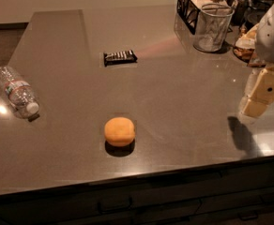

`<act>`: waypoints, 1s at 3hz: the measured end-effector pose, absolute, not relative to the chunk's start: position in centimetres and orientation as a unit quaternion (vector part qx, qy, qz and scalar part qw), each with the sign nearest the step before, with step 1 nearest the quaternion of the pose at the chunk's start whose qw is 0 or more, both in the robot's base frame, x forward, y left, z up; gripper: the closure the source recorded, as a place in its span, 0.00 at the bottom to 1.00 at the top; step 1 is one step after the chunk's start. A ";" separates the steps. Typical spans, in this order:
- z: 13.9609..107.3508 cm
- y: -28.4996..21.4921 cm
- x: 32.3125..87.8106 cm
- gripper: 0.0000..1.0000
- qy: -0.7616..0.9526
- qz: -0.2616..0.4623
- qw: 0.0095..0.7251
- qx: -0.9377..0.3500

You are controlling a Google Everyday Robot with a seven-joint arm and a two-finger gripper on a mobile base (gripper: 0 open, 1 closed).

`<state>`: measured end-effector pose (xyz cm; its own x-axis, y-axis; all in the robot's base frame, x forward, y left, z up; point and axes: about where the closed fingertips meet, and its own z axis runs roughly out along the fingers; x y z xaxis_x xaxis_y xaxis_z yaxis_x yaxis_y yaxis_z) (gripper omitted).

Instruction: Move rxbar chocolate near orange

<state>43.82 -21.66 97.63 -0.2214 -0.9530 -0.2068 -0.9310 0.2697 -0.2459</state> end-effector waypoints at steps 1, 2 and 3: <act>97.7 -21.6 43.9 0.00 0.780 -0.035 0.160 -0.604; 96.9 -19.8 45.4 0.00 0.770 -0.034 0.161 -0.616; 95.7 -16.6 48.2 0.00 0.760 -0.035 0.164 -0.628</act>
Offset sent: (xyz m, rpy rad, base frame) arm 0.0342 0.0393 -0.0217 -0.0033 0.0121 0.0752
